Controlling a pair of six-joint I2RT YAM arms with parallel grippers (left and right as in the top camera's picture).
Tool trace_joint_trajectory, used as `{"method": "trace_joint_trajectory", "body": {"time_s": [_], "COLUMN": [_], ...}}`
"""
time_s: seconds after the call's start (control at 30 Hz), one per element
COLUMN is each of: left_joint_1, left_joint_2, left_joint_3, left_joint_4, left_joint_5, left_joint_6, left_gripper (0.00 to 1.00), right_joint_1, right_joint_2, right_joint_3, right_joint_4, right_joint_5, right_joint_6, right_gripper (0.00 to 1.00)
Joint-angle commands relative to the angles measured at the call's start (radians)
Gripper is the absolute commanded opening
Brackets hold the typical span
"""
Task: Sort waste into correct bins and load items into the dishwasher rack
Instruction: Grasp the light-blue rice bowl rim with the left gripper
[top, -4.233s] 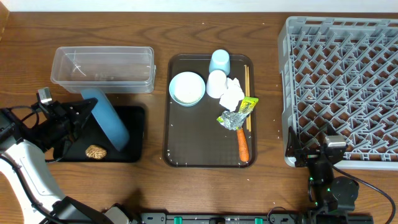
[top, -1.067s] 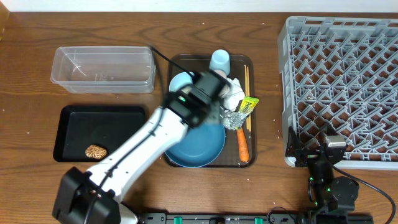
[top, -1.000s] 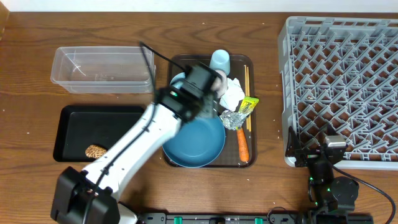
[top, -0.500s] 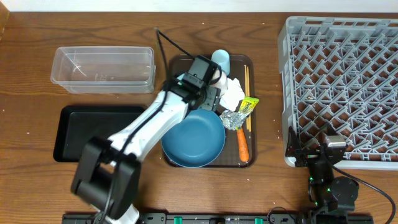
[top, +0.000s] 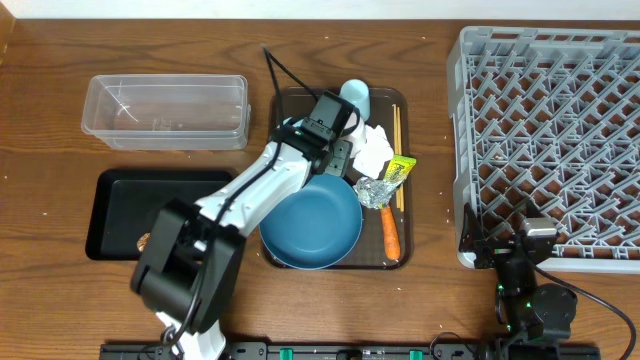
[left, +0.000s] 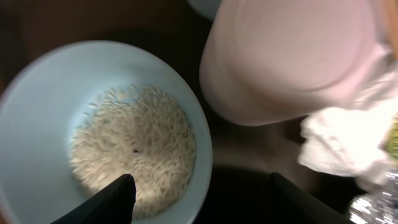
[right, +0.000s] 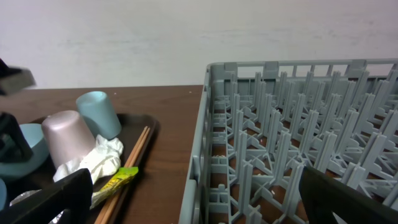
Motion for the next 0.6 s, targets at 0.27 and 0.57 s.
{"method": "trace_joint_trajectory", "body": {"time_s": [0.27, 0.57], "left_joint_1": [0.0, 0.0], "left_joint_2": [0.039, 0.068], "left_joint_3": [0.016, 0.001], "left_joint_4": [0.064, 0.064], "left_joint_5": [-0.039, -0.039], "left_joint_6": [0.009, 0.008], "left_gripper": [0.63, 0.58], "right_joint_1": [-0.018, -0.018], "right_joint_2": [-0.006, -0.006], "right_joint_3": [-0.003, -0.003], "right_joint_4": [-0.001, -0.001], "right_joint_5": [0.006, 0.006], "right_joint_6": [-0.002, -0.002], "right_gripper": [0.99, 0.99]}}
